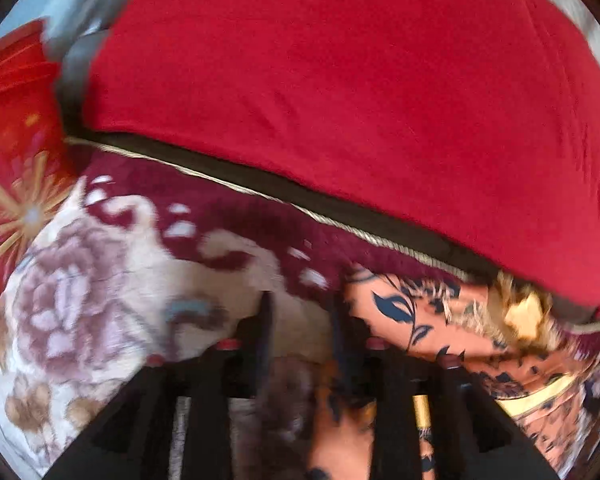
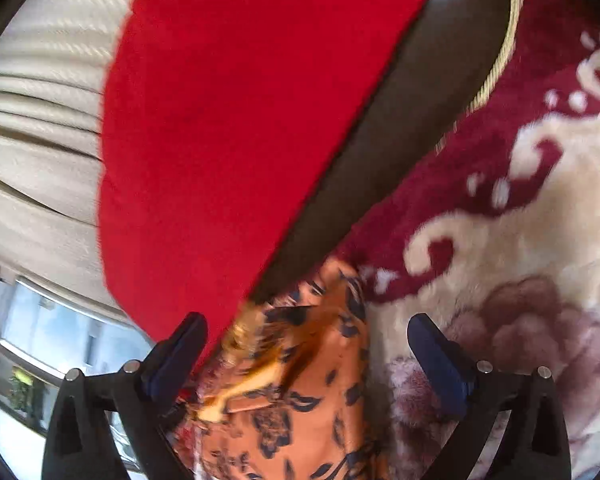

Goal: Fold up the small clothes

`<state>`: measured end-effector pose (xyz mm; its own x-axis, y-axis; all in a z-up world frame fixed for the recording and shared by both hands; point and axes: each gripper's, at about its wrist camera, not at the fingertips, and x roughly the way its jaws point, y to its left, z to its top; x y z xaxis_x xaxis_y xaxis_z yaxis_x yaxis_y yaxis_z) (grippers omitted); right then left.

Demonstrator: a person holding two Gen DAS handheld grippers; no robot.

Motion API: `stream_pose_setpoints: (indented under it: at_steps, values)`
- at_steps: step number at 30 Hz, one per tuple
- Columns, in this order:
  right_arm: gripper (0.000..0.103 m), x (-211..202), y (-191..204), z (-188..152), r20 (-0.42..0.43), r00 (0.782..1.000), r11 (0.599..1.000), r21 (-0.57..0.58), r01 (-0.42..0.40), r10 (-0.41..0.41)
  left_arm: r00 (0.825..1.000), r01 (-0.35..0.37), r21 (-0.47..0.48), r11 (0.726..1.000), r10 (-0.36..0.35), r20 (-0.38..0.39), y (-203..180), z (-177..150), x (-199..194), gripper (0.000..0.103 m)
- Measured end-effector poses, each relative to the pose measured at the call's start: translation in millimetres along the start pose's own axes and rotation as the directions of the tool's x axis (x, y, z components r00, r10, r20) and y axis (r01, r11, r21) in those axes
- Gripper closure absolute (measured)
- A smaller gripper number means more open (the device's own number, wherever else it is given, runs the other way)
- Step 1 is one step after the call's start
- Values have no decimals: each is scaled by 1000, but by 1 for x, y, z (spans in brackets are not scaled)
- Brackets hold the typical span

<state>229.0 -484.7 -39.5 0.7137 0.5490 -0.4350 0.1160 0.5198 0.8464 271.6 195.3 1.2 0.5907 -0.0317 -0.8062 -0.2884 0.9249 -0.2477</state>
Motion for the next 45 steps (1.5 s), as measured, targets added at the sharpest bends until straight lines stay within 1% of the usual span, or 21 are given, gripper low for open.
stream_pose_setpoints:
  at_steps: [4,5,6,7,9,11,14,17,19,21,23,24,26,31,32,33,34,35,38,42,45]
  values:
    - [1,-39,20,-19,-24,1000,996,-93,-11,9,998,-6,30,1000,4,68,22,-11,-46,51]
    - [1,-51,26,-29,-23,1000,991,-134,-5,2,996,-1,44,999,-2,84,27,-21,-62,49]
    - [1,-62,33,-42,-23,1000,984,-178,-5,1,996,13,53,999,-18,93,32,-31,-73,41]
    - [1,-70,37,-57,-37,999,977,-212,-5,-3,995,36,66,997,-42,89,35,-40,-82,37]
    - [1,-82,37,-88,-59,998,971,-238,19,-34,994,74,96,993,-82,77,39,-69,-96,37]
    - [1,-91,32,-117,-81,996,973,-229,3,-22,994,96,122,988,-102,45,37,-103,-100,37]
    - [1,-104,27,-166,-82,996,981,-190,-37,21,988,153,71,986,-155,22,36,-141,-103,37]
    - [1,-99,19,-197,-96,995,993,-108,-41,30,985,170,-8,985,-170,30,34,-163,-102,37]
    - [1,-88,15,-204,-110,993,996,-63,-61,54,985,172,-51,984,-173,-12,29,-169,-92,37]
    - [1,-70,12,-204,-113,994,999,-30,-14,10,983,168,-92,981,-174,-53,24,-169,-80,37]
    - [1,-57,13,-200,-92,996,1000,-13,-10,9,989,146,-103,984,-149,-24,19,-164,-76,37]
    - [1,-51,13,-195,-77,997,1000,7,21,-20,990,136,-94,986,-138,-16,16,-161,-73,37]
    - [1,-39,14,-185,-62,998,999,34,29,-27,993,112,-97,989,-115,-26,10,-155,-65,37]
    - [4,-13,17,-164,-21,994,991,80,110,-108,997,80,-109,991,-81,-10,2,-141,-55,37]
    - [16,-9,19,-160,-16,992,989,79,124,-123,998,68,-113,991,-69,-5,1,-138,-53,43]
    - [29,-3,20,-157,-25,987,985,65,160,-159,998,55,-111,992,-56,-3,0,-136,-48,63]
    - [79,4,19,-155,-34,978,977,50,208,-206,999,37,-100,994,-39,-13,-1,-132,-44,77]
    - [87,9,17,-154,-39,970,969,52,241,-239,999,26,-91,995,-30,-39,-3,-128,-39,85]
    - [90,13,37,-154,-8,951,950,-47,308,-308,998,11,-77,997,-16,-64,-10,-117,-40,92]
    - [95,-17,81,-157,60,953,942,-148,302,-296,1000,27,-46,999,-27,15,-16,-109,-78,94]
    - [95,-44,102,-164,94,953,931,-203,302,-289,996,56,-26,998,-54,75,-20,-116,-117,94]
